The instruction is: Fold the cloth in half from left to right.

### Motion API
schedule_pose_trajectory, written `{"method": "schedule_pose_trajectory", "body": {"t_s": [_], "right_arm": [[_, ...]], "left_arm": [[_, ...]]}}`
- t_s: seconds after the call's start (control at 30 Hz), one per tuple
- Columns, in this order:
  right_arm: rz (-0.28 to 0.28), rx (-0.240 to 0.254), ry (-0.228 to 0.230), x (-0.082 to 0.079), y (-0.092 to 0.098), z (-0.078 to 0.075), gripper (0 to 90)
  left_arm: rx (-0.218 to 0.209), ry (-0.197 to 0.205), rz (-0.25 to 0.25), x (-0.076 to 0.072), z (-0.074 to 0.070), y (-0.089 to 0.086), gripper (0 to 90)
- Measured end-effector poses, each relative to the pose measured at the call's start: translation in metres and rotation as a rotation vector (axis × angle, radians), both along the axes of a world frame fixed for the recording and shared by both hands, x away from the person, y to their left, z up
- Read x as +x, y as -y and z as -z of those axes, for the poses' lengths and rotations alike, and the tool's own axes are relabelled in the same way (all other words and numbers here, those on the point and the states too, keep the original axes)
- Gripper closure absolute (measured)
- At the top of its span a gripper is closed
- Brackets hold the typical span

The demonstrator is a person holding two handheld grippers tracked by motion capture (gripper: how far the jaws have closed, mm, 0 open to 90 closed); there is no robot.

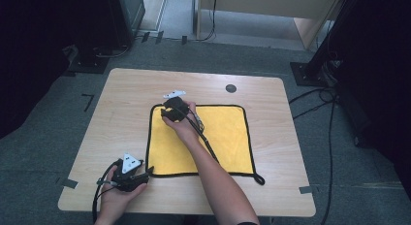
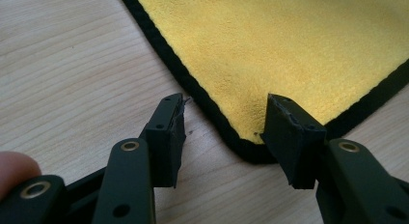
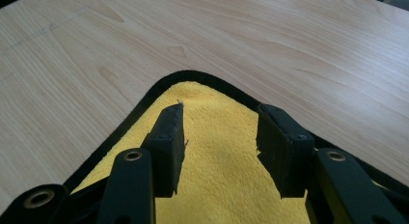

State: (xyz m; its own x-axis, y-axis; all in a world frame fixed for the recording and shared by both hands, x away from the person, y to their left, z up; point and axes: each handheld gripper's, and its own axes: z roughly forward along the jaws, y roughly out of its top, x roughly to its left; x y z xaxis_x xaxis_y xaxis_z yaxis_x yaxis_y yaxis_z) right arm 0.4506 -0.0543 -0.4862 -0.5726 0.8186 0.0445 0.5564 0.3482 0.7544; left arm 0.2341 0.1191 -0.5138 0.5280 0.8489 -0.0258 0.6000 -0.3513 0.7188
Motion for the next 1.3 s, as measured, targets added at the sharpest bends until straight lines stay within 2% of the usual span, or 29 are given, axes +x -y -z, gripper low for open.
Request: {"method": "schedule_pose_trajectory", "body": {"t_s": [0.07,0.17,0.23,0.3,0.33,0.4,0.43,0.47,0.53,0.6,0.63,0.67,0.73,0.77,0.8,0.83,0.87,0.9,0.93,0.97,1.0,1.03,1.1,1.13,1.3], "right_arm": [[-0.008,-0.021,-0.004,0.008,-0.007,0.005,52.4],[-0.005,-0.026,-0.011,0.013,-0.010,0.008,51.8],[0.010,-0.014,-0.039,0.021,-0.016,0.014,46.4],[0.009,-0.007,-0.045,0.023,-0.018,0.015,46.5],[0.008,-0.013,-0.072,0.027,-0.023,0.020,48.0],[0.013,-0.049,-0.056,0.027,-0.027,0.024,50.5],[0.013,-0.049,-0.056,0.027,-0.027,0.024,50.5],[0.003,-0.055,-0.046,0.026,-0.028,0.024,56.8],[-0.016,-0.077,-0.037,0.023,-0.029,0.022,84.9],[-0.028,-0.118,-0.021,0.021,-0.031,0.021,89.1],[-0.033,-0.125,-0.023,0.021,-0.031,0.020,89.4],[-0.036,-0.112,-0.033,0.021,-0.030,0.019,89.6],[-0.040,-0.077,-0.033,0.020,-0.025,0.014,89.7],[-0.045,-0.037,-0.027,0.019,-0.018,0.006,89.7],[-0.045,-0.037,-0.027,0.019,-0.018,0.006,89.7],[-0.056,-0.015,-0.008,0.017,-0.010,-0.004,89.7],[-0.056,-0.006,-0.004,0.017,-0.006,-0.008,89.6],[-0.065,0.005,0.004,0.016,0.000,-0.014,89.6],[-0.065,0.005,0.004,0.016,0.000,-0.014,89.6],[-0.065,0.024,0.017,0.014,0.012,-0.023,89.6],[-0.065,0.024,0.017,0.014,0.012,-0.023,89.6],[-0.060,0.034,0.036,0.013,0.026,-0.031,89.6],[-0.048,0.037,0.047,0.011,0.040,-0.036,89.5],[-0.048,0.037,0.047,0.011,0.040,-0.036,89.5],[-0.035,0.082,0.046,0.009,0.082,-0.042,89.2]], "left_arm": [[0.000,-0.003,-0.006,-0.001,0.000,0.000,48.6],[0.005,-0.009,-0.011,-0.001,-0.001,0.000,48.5],[0.011,-0.015,-0.016,-0.001,-0.002,0.000,48.7],[0.013,-0.016,-0.018,-0.001,-0.002,0.000,48.8],[0.020,-0.014,-0.017,-0.001,-0.002,0.001,49.0],[0.020,-0.016,-0.019,-0.002,-0.002,0.001,50.0],[0.020,-0.016,-0.019,-0.002,-0.002,0.001,52.5],[0.019,-0.018,-0.012,-0.002,-0.003,0.000,52.5],[0.003,-0.027,0.022,-0.002,-0.003,-0.001,66.1],[-0.004,-0.036,0.040,-0.002,-0.004,-0.001,76.1],[-0.003,-0.034,0.044,-0.003,-0.005,-0.002,82.1],[-0.012,-0.035,0.048,-0.003,-0.007,-0.002,86.3],[-0.024,-0.027,0.057,-0.005,-0.010,-0.002,88.4],[-0.033,-0.017,0.060,-0.006,-0.014,-0.001,89.0],[-0.046,-0.006,0.061,-0.007,-0.016,0.000,89.0],[-0.066,0.025,0.069,-0.010,-0.024,0.004,89.1],[-0.066,0.025,0.069,-0.010,-0.024,0.004,89.2],[-0.081,0.048,0.086,-0.012,-0.032,0.012,89.3],[-0.081,0.048,0.086,-0.012,-0.032,0.012,89.4],[-0.091,0.070,0.109,-0.012,-0.038,0.023,89.4],[-0.091,0.070,0.109,-0.012,-0.038,0.023,89.5],[-0.104,0.081,0.134,-0.011,-0.042,0.035,89.6],[-0.100,0.082,0.169,-0.010,-0.045,0.052,89.7],[-0.100,0.082,0.169,-0.010,-0.045,0.052,89.7],[-0.105,0.093,0.241,-0.008,-0.051,0.090,89.9]]}}
